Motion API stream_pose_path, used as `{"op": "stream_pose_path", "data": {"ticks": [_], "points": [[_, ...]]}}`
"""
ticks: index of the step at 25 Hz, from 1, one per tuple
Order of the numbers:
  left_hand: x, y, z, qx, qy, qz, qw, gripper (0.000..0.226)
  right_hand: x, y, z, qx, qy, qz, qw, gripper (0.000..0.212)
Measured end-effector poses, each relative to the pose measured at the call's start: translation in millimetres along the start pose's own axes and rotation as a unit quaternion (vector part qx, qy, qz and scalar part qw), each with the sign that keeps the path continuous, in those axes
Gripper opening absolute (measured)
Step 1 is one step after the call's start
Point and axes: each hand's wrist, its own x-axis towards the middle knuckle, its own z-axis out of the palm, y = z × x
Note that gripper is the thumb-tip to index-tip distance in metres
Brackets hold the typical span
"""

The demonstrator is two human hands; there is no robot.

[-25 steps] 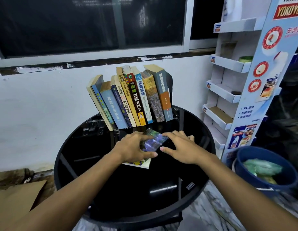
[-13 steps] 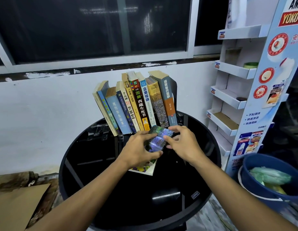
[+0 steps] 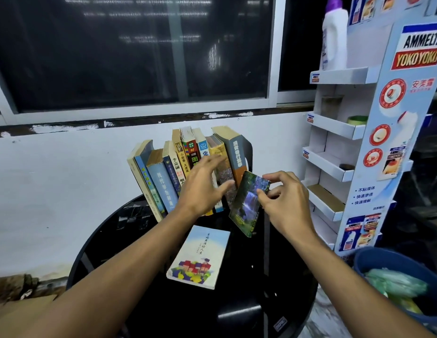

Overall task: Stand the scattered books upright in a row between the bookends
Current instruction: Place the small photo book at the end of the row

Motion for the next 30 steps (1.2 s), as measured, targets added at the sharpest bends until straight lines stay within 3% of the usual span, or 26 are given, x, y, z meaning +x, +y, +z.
{"op": "stream_pose_path", "data": {"ticks": [7, 11, 16, 30], "points": [[84.0, 19.5, 7.9, 0.173, 0.038, 0.027, 0.984, 0.08, 25.4, 3.3, -12.4, -0.037, 0.025, -0.063, 0.997, 0.024], [106.5, 20.5, 19.6, 0.269, 0.029, 0.009, 0.963, 0.073, 37.3, 5.4, -14.3, -0.05, 0.022, -0.069, 0.996, 0.024], [117.5, 12.4, 15.8, 0.253, 0.012, 0.008, 0.967, 0.043, 52.8, 6.6, -14.0, -0.07, 0.018, -0.088, 0.993, 0.023], [142.2, 1.7, -0.4, 0.233, -0.063, 0.045, 0.969, 0.05, 86.5, 6.4, 7.9, -0.131, -0.015, -0.159, 0.979, 0.024]]}}
